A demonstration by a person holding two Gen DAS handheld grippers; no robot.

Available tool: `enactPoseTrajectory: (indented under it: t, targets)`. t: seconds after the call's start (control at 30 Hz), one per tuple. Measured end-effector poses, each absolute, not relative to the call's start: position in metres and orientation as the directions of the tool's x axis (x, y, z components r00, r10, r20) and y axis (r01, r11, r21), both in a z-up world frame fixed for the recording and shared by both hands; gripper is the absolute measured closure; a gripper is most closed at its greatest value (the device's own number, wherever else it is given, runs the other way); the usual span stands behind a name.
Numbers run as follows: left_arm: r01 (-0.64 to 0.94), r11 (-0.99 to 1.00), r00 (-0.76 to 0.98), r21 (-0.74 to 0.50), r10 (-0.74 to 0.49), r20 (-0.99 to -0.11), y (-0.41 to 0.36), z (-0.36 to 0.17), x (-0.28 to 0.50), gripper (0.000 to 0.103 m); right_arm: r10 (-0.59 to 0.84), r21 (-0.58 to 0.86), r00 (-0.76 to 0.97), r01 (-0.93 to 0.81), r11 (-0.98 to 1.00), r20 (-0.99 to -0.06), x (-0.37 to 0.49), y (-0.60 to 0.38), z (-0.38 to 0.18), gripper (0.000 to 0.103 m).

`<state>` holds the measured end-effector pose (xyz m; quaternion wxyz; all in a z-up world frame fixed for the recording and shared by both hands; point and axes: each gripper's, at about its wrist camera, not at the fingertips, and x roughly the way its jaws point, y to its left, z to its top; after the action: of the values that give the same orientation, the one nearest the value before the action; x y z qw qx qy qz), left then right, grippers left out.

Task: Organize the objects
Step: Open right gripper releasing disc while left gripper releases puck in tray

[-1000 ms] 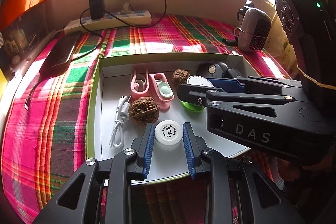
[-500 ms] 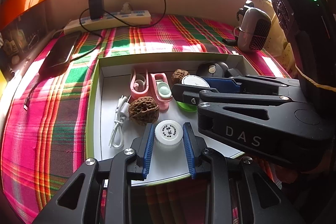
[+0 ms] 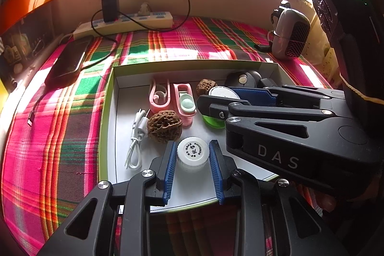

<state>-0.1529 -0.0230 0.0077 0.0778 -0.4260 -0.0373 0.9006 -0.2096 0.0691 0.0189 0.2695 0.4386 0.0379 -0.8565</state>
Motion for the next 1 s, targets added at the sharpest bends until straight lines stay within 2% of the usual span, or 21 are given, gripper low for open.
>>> enactPoseTrajectory:
  t: [0.27,0.43,1.0]
  targets:
    - [-0.107,-0.986,-0.625,-0.132,0.169,-0.762,-0.0231,0.0081,-0.1526,0.076,-0.425,0.169,-0.475,0.490,-0.855,-0.770,-0.2089,0.0682,0.0195,0.067]
    - [-0.109,-0.985,-0.625,-0.131,0.170,-0.762,-0.0240,0.0084,-0.1523,0.075,-0.428,0.172,-0.476,0.491,-0.854,-0.769,-0.2079,0.0683,0.0203,0.060]
    - [-0.103,-0.987,-0.632,-0.127,0.163,-0.758,-0.0228,0.0132,-0.1436,0.071,-0.422,0.180,-0.502,0.459,-0.870,-0.755,-0.2033,0.0750,0.0279,0.059]
